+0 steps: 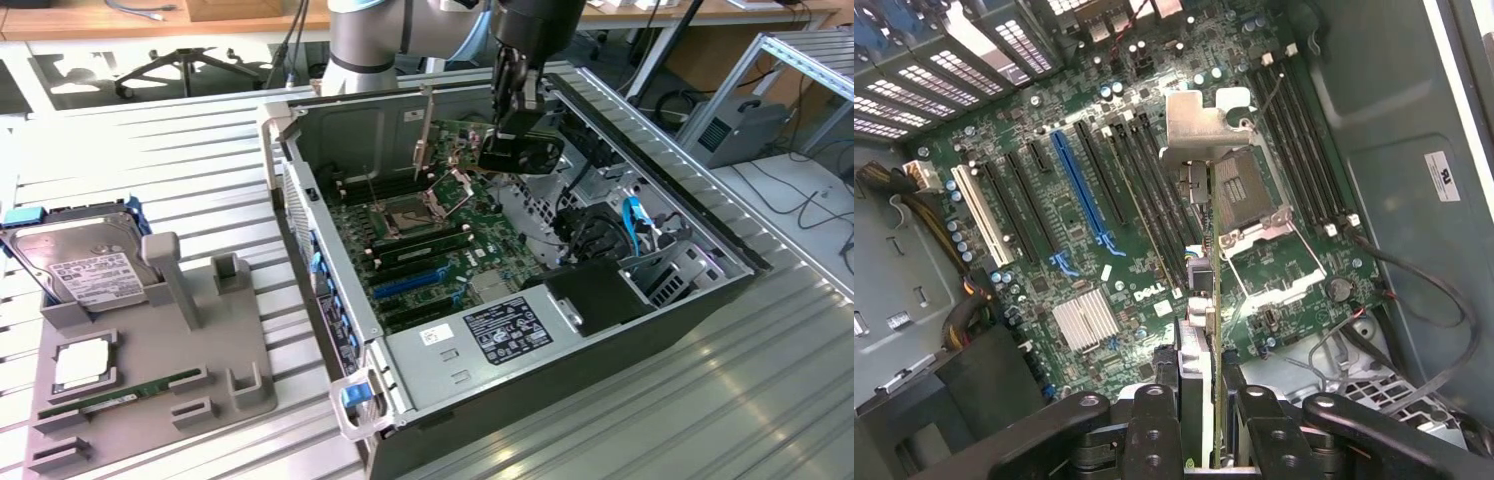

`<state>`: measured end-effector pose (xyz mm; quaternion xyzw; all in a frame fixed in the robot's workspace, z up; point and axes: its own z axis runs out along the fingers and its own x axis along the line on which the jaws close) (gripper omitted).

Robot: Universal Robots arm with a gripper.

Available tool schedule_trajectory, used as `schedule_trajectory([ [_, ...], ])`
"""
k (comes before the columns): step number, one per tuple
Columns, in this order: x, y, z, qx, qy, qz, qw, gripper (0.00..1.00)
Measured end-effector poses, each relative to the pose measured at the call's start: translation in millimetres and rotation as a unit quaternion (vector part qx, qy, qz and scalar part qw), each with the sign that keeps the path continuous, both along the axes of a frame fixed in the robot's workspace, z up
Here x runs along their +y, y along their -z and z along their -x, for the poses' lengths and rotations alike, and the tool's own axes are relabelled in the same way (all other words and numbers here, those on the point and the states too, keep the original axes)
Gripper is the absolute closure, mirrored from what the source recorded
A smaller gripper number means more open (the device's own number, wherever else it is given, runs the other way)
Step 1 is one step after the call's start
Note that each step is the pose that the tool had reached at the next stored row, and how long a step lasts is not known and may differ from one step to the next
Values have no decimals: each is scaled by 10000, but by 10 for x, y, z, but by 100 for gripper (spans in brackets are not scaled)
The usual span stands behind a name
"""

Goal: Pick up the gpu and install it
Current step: 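Insert the gpu into the slot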

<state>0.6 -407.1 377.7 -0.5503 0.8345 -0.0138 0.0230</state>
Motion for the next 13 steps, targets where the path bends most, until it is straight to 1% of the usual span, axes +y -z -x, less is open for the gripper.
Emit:
schedule_trajectory([
  [13,0,0,0,0,-109,0,9999,73],
])
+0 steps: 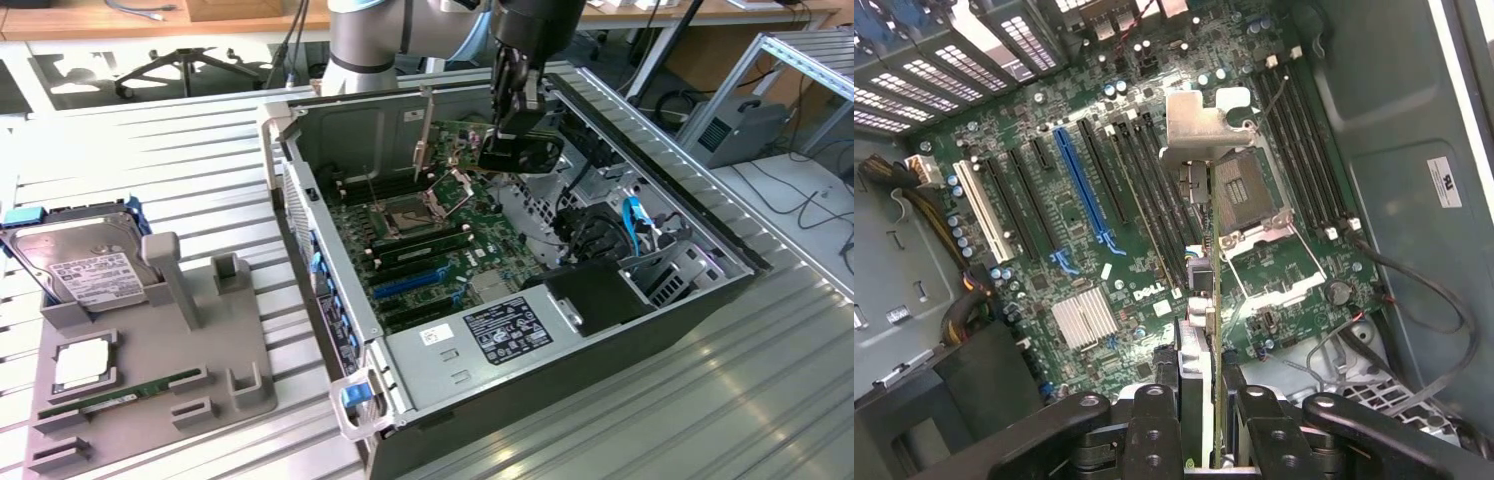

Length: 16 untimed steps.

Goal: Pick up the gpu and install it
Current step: 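Insert the gpu into the slot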

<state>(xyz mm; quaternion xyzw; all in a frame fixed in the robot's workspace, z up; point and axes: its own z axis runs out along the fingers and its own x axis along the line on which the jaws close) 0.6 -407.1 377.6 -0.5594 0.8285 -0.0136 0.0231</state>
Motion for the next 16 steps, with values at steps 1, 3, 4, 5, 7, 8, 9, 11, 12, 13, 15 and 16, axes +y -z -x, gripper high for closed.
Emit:
schedule_trajectory([
  [1,0,0,0,0,-7,0,10000,73],
  [3,0,0,0,0,-21,0,10000,73],
  [4,0,0,0,0,-30,0,10000,73],
  [5,0,0,0,0,-37,0,10000,73],
  [7,0,0,0,0,-51,0,10000,73],
  [8,0,0,0,0,-62,0,10000,73],
  [9,0,0,0,0,-69,0,10000,73],
  [11,0,0,0,0,-84,0,10000,73],
  [12,0,0,0,0,-91,0,10000,73],
  [13,0,0,0,0,-98,0,10000,73],
  [15,0,0,0,0,-189,0,9998,73],
  [16,0,2,0,0,-304,0,9995,73],
])
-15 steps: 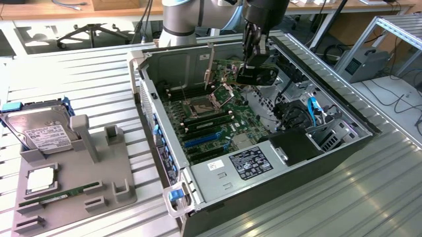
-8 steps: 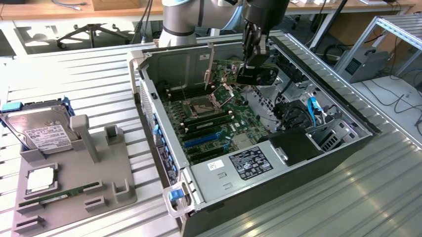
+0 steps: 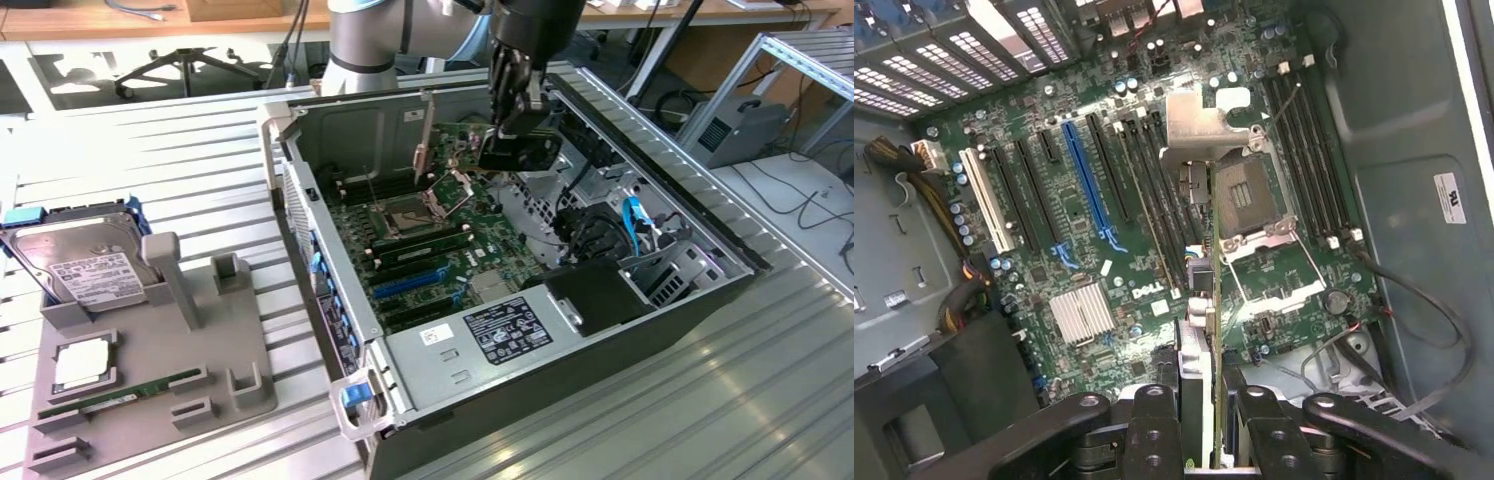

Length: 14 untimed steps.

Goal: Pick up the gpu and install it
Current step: 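Insert the gpu into the slot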

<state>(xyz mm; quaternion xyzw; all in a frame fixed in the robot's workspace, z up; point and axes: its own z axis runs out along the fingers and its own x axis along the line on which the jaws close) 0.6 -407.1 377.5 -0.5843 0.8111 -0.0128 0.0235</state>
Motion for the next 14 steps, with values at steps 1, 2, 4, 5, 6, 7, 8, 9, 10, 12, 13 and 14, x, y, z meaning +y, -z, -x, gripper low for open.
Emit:
schedule_trajectory([
  [1,0,1,0,0,-122,0,9999,73],
  [2,0,1,0,0,-161,0,9999,73],
  [4,0,1,0,0,-207,0,9998,73],
  [5,0,3,0,0,-319,0,9995,73],
  [6,0,4,0,0,-406,0,9992,73],
  [7,0,4,0,0,-459,0,9989,73],
  [8,0,4,0,0,-498,0,9988,73],
  [9,0,6,0,0,-613,0,9981,73],
  [10,0,7,0,0,-667,0,9978,73],
  [12,0,9,0,0,-772,0,9970,73],
  [13,0,9,0,0,-791,0,9969,73],
  [14,0,10,0,0,-800,0,9968,73],
])
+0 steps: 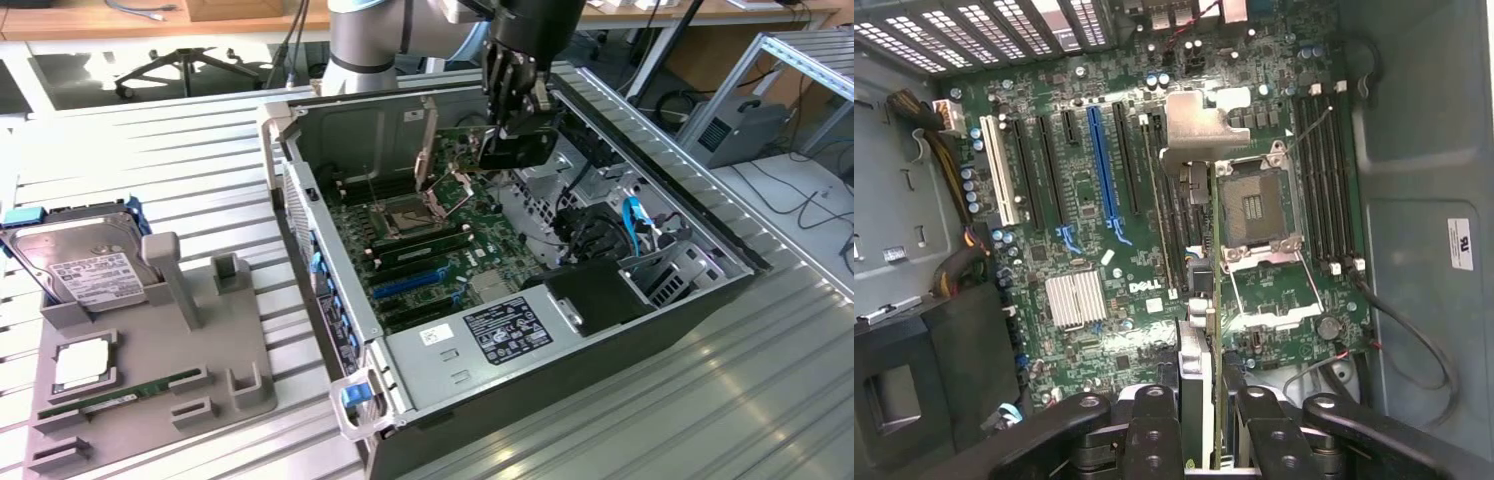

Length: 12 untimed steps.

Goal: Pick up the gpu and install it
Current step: 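Insert the gpu into the slot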

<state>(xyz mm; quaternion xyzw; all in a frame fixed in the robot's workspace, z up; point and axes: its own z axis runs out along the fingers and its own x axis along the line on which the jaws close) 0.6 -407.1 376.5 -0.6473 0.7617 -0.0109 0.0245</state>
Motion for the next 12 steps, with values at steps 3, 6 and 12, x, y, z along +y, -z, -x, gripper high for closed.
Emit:
schedule_trajectory([
  [3,0,1,0,0,-27,0,10000,73],
  [6,0,1,0,0,-55,0,10000,73],
  [12,0,2,0,0,-112,0,9999,73],
])
